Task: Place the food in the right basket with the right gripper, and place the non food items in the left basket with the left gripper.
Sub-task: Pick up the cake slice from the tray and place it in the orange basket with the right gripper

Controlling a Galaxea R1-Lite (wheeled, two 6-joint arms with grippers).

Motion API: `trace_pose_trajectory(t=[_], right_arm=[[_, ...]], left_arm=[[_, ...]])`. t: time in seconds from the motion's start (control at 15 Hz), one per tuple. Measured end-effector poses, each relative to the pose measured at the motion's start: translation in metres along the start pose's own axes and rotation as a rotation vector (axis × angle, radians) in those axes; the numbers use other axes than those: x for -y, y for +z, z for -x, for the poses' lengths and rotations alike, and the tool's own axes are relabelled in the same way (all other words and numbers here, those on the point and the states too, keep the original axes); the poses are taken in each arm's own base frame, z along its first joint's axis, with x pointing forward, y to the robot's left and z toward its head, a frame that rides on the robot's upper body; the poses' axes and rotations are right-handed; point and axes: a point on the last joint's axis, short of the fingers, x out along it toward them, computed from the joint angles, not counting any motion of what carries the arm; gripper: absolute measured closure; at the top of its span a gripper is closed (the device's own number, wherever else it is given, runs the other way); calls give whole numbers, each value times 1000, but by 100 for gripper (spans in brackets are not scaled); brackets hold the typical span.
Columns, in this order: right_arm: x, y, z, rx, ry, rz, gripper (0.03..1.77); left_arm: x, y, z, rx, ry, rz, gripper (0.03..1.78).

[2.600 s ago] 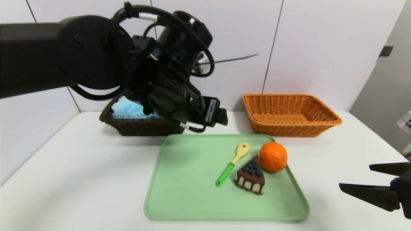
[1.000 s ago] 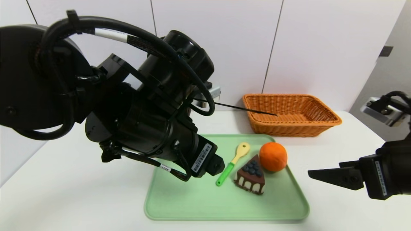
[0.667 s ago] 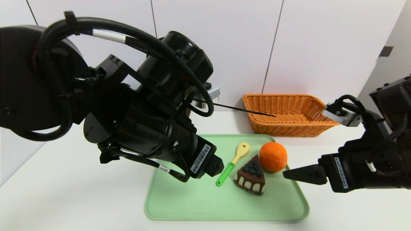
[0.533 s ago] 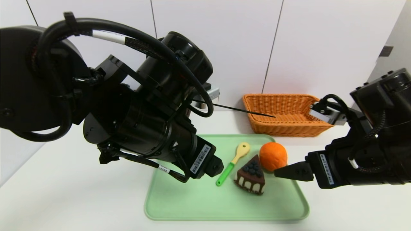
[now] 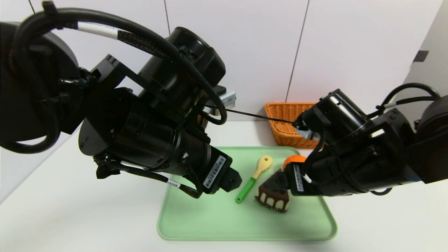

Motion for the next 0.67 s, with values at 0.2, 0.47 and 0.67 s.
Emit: trace_pose_trajectory(t=[0.2,0.47,0.67], right_arm=[[-9,8,-18,-15,-32,-94,9],[-15,14,-36,-16,-70,-143,9],[-16,14,-49,-32,-102,-143,9]], left_arm=[[0,0,1,0,1,1,12],[-2,-2,3,-8,13,2,12],[-3,-4,3,-12,17,4,12]])
